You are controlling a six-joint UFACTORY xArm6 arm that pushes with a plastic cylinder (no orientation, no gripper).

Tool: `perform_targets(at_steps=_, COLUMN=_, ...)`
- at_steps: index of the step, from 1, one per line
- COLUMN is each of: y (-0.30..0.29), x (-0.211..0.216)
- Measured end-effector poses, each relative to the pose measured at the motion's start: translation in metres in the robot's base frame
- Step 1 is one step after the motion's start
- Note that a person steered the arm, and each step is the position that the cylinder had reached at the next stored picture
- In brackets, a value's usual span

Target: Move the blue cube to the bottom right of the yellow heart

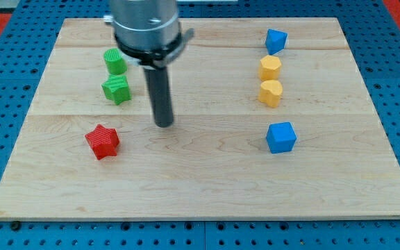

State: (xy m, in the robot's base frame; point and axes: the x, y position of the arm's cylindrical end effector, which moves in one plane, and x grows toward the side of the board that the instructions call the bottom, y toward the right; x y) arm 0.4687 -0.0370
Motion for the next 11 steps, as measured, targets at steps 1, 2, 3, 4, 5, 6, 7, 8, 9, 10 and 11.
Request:
perform_targets(at_steps=1, y=0.065, x=0.046)
perform_targets(at_steps=2, y=0.097, x=0.097)
perform_targets(at_steps=3, y=0.147, x=0.102)
perform_targets(at_steps=4, y=0.147, x=0.082)
perform_targets(at_steps=5, y=0.147, x=0.065)
perform_targets(at_steps=6, y=0.148, x=0.049)
perform_targets(at_steps=7, y=0.158, x=0.032)
perform_targets(at_steps=8, y=0.163, x=0.02)
perform_targets(at_steps=9, y=0.182, x=0.019)
perform_targets(at_steps=10, y=0.205, x=0.016)
perform_targets(at_steps=11, y=0.202, x=0.006)
